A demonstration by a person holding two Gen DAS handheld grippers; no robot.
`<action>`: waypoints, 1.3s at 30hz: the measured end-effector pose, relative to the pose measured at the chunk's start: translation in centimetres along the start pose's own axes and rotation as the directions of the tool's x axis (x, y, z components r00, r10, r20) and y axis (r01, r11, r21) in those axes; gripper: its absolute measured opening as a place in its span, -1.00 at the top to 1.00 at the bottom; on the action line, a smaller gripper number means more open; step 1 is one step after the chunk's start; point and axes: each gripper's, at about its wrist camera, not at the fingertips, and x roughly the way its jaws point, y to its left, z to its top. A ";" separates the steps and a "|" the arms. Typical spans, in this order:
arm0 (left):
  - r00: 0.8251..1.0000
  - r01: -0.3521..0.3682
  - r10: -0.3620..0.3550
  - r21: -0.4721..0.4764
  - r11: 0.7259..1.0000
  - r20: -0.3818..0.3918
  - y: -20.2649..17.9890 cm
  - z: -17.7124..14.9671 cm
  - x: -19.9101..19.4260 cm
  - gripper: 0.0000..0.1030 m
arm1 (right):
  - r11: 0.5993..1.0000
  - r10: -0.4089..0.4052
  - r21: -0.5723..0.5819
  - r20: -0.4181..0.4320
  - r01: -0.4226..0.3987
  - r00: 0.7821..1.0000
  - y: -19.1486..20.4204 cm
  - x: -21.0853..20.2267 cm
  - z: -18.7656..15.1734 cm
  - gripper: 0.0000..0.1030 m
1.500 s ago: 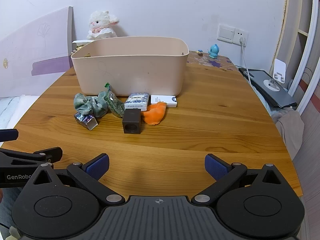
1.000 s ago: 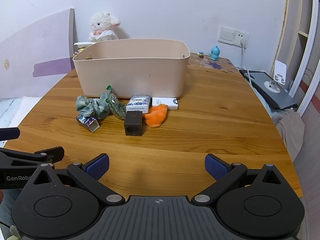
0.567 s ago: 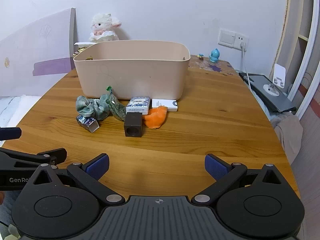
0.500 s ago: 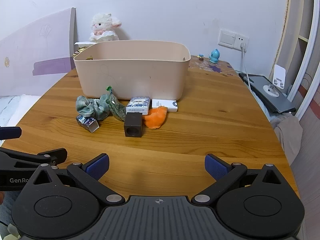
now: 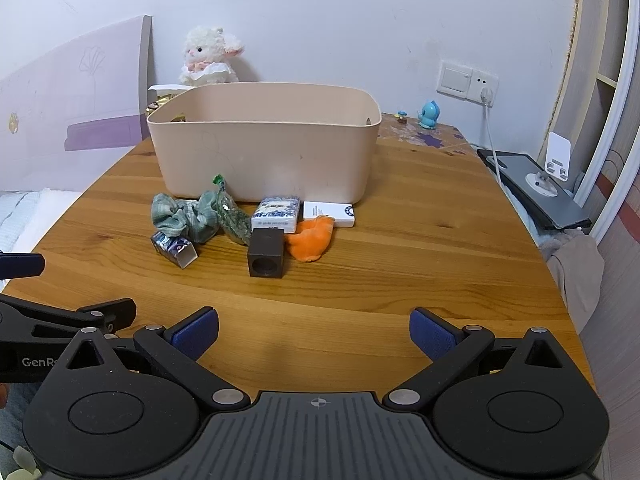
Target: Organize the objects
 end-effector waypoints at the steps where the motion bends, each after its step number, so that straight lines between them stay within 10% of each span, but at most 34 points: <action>1: 1.000 0.003 -0.003 0.000 1.000 0.000 0.0 0.0 0.0 -0.97 | 1.000 -0.001 0.000 0.001 0.001 1.000 0.0 0.0 0.1 -1.00; 39: 1.000 -0.028 0.028 -0.029 0.999 -0.001 2.1 4.0 4.4 -0.97 | 1.000 0.014 0.010 0.008 -0.014 1.000 -2.3 5.6 3.7 -1.00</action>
